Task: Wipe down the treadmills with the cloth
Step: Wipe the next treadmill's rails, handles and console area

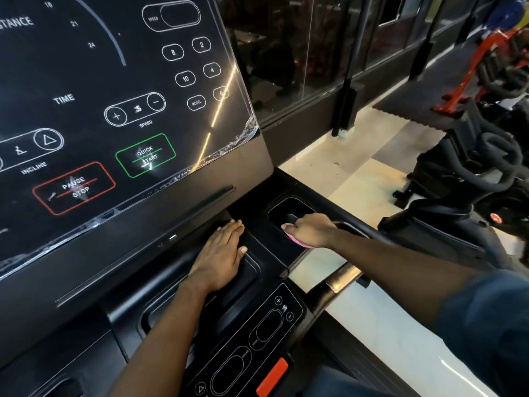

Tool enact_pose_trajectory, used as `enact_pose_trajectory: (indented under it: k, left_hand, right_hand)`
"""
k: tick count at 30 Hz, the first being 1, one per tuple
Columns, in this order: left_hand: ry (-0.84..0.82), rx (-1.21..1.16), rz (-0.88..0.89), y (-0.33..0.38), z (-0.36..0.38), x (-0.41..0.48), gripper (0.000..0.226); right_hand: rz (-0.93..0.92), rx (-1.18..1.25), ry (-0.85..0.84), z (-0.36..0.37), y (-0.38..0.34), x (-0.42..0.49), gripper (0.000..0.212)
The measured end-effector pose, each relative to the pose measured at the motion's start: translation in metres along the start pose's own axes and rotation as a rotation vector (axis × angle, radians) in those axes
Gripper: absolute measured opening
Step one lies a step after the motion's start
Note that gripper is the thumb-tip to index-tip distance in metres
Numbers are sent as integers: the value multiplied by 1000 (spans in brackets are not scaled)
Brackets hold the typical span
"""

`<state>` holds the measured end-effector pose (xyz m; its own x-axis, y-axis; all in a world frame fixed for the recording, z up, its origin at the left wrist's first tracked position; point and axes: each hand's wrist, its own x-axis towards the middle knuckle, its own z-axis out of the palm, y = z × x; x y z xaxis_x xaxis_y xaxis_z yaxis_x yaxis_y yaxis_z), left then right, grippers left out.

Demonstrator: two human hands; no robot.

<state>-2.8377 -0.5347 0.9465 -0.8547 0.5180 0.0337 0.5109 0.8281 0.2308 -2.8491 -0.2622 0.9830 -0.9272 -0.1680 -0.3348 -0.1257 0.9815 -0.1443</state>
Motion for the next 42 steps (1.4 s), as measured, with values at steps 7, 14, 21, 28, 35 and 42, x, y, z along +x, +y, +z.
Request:
enact_pose_trajectory:
  k: [7,14,21,28,35,42]
  left_hand:
    - [-1,16,2,0,0,-2,82]
    - [11,0,-8,0,1,-3,82]
    - [18,-18,-26,2,0,-3,71]
    - [2,-34,-53,4,-1,-4,76]
    - [-5,-11,-44,5,-2,-4,79]
    - [-16,-29,-39,8,-5,-5,65]
  right_hand:
    - [186,703,205,5,5,-16,48]
    - [-23,613,620,-36,47,-32,63]
    - [67,82,18,-1,64,24,86]
    - [337,-138,-35,-14,28,70,144]
    - [389,-169,145,-7,4,73,106]
    - [406,-162,-174,-18,30,73,171]
